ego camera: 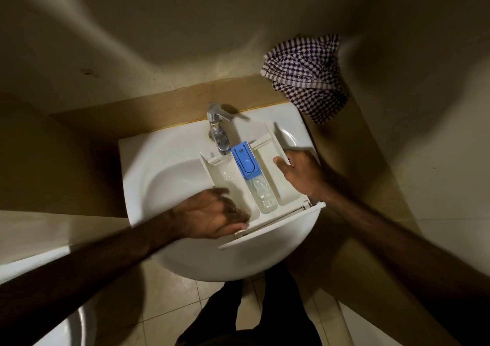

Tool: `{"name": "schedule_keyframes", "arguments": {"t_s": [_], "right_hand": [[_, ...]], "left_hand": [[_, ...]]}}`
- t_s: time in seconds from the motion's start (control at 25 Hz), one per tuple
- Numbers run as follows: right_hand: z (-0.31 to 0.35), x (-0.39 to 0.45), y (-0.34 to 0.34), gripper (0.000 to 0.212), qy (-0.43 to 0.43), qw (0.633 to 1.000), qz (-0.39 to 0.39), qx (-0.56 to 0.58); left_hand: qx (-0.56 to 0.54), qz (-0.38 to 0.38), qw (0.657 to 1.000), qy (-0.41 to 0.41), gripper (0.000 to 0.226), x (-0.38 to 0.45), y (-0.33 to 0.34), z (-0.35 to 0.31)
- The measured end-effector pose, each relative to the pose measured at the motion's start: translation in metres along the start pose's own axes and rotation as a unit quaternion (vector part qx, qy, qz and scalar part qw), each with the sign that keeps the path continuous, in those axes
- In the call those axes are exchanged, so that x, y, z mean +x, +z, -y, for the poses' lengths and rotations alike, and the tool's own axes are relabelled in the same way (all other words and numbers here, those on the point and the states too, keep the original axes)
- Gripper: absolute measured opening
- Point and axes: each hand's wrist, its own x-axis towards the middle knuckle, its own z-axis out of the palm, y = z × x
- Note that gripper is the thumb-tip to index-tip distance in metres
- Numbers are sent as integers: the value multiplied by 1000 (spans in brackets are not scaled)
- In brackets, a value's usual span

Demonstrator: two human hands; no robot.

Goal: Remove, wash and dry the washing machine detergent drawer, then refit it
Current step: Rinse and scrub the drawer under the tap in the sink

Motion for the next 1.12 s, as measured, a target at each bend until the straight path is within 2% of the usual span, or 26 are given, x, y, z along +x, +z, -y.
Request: {"name": "schedule_keyframes", "arguments": {"t_s": [0.12, 0.16, 0.32, 0.4, 0.48, 0.56, 0.68, 0.8, 0.88, 1.0, 1.12], "right_hand": [[4, -1, -1, 27, -2, 1000, -4, 5], [3, 0, -1, 27, -4, 1000, -5, 4], [5, -2, -4, 24, -28, 999, -24, -39], [6, -3, -4, 31, -52, 996, -35, -70], [6, -1, -6, 38, -58, 995, -34, -73], [6, -2, -6, 40, -61, 996, -36, -63], [10, -6, -5, 43, -62, 995, -46, -64], [11, -11, -3, 29, -51, 995, -53, -70], [12, -16, -1, 26, -26, 996, -40, -72], [11, -30, 1, 35, 48, 998, -41, -25], [11, -47, 4, 23, 117, 989, -95, 10]], "left_hand": [[110, 12, 990, -90, 52, -6, -11, 35], [100, 28, 990, -95, 55, -4, -12, 32], [-54, 72, 996, -25, 56, 11, 5, -21], [-16, 46, 998, -48, 46, 6, 16, -16], [39, 11, 991, -128, 48, 3, 17, -9], [-15, -2, 984, -178, 50, 6, 15, -22], [-172, -12, 971, -167, 47, 14, 10, -52], [-180, -23, 964, -193, 54, 4, 1, -67], [-171, -50, 962, -208, 45, -8, -1, -74], [-160, -132, 947, -243, 28, -28, -3, -81], [-182, -228, 886, -360, 24, -41, -3, -90]]}}
